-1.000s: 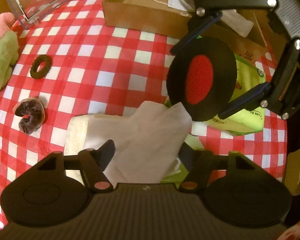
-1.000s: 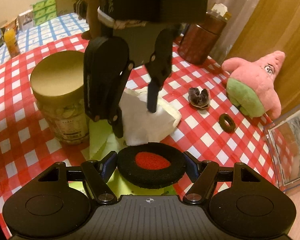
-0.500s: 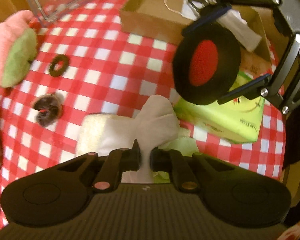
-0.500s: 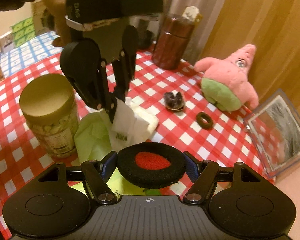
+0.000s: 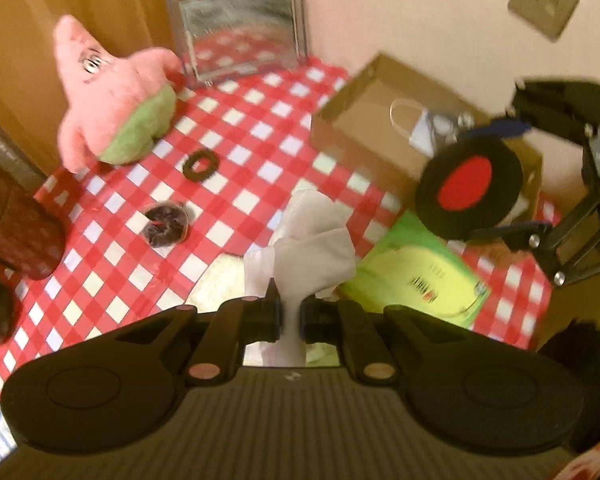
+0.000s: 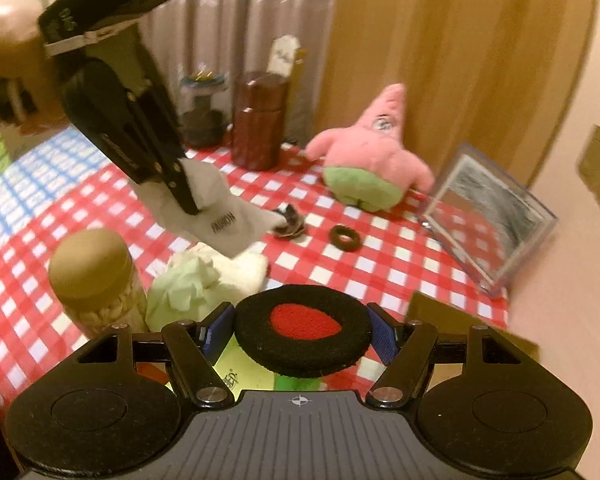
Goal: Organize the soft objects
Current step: 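Lower the white sock into the box and open left gripper while right gripper carries the pad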
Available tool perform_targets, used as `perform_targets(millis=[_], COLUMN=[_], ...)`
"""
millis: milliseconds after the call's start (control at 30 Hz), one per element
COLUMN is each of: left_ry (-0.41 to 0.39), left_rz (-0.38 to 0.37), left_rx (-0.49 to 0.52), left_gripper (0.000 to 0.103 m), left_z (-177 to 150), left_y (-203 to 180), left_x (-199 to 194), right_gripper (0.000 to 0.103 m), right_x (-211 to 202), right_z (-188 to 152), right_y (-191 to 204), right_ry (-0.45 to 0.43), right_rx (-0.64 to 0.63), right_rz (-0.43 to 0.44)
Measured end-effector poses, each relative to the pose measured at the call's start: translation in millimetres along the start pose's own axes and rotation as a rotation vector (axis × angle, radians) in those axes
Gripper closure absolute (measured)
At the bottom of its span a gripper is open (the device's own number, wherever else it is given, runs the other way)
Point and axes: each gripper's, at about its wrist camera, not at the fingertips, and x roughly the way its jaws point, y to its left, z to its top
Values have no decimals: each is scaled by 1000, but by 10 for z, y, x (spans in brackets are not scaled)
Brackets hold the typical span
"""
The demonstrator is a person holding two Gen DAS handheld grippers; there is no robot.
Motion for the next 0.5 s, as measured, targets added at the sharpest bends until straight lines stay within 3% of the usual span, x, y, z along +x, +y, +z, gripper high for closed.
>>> perform_targets(millis=[300, 500], left_ry=[-148, -214], left_rz=[-26, -72], left_rx=[-194, -274], left_gripper=[96, 96], left_z=[57, 126], left_y=[-386, -837], left_x=[-567, -667], right_gripper=[33, 33], right_x=[-619, -1016], right_z=[-200, -437], right_y=[-175, -330], right_ry=[-37, -65], right_rx=[192, 282], right_rz=[-71, -130])
